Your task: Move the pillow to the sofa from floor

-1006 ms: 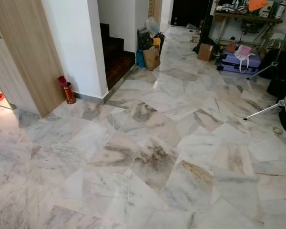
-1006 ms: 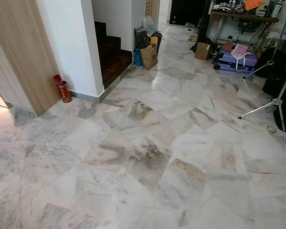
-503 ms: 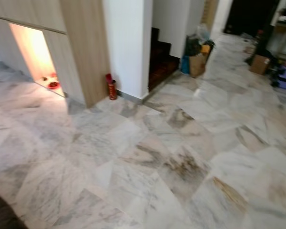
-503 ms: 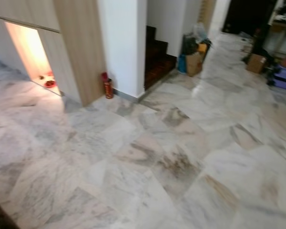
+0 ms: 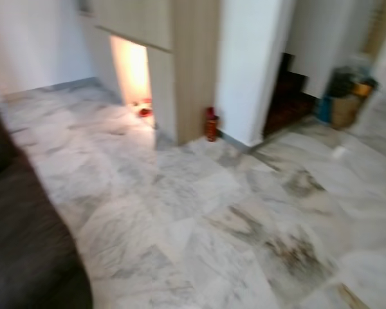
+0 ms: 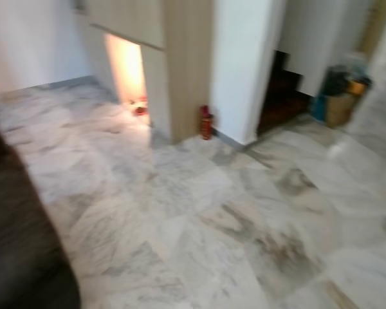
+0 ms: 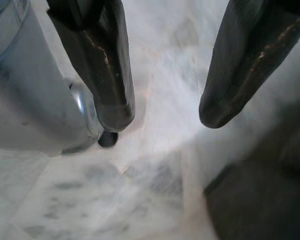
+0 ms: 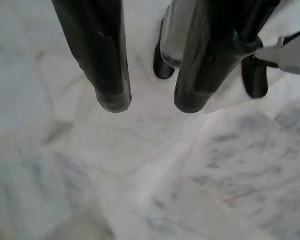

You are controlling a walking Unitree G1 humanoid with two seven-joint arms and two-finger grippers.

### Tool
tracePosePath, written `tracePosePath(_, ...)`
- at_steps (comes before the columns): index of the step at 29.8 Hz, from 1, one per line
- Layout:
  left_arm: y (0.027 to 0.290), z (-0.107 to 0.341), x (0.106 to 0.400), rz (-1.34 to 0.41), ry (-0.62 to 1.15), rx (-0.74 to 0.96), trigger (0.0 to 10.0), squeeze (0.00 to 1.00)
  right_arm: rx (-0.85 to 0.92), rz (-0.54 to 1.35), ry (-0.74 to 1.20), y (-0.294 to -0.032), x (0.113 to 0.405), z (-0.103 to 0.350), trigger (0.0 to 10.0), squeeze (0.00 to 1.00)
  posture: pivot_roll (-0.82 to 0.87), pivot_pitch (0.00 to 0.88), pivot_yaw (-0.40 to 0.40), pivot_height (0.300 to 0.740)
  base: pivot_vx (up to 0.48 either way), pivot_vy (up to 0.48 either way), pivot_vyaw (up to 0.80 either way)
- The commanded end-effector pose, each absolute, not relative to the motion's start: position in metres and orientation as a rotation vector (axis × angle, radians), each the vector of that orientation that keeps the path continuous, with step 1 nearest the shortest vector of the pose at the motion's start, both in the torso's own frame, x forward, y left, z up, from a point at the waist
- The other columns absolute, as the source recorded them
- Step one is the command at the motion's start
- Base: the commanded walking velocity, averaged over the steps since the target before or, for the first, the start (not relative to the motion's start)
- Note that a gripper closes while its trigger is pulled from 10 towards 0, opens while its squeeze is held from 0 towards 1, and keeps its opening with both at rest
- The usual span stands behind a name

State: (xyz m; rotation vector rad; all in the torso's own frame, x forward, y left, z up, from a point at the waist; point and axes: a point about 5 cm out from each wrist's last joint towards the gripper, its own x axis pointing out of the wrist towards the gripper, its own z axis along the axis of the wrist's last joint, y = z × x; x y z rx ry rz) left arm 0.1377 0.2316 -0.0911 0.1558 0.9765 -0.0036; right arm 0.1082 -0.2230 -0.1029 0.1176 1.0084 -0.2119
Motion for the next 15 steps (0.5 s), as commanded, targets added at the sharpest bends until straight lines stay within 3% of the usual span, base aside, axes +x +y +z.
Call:
tracePosePath(1, 0.245, -0.074, 0.175, 0.048, 0.944, 0.075, 10.0, 0.0, 0.307, -0.331, 0.95, -0.199, 0.15, -0.096, 10.0, 0.0, 0.0, 0.052, 0.108, 0.74, 0.0, 0.0, 0.7)
tracePosePath(15, 0.248, -0.075, 0.171, 0.055, 0.942, 0.089, 10.0, 0.0, 0.28, -0.323, 0.934, -0.213, 0.152, -0.093, 10.0, 0.0, 0.01, 0.058, 0.089, 0.74, 0.0, 0.0, 0.05)
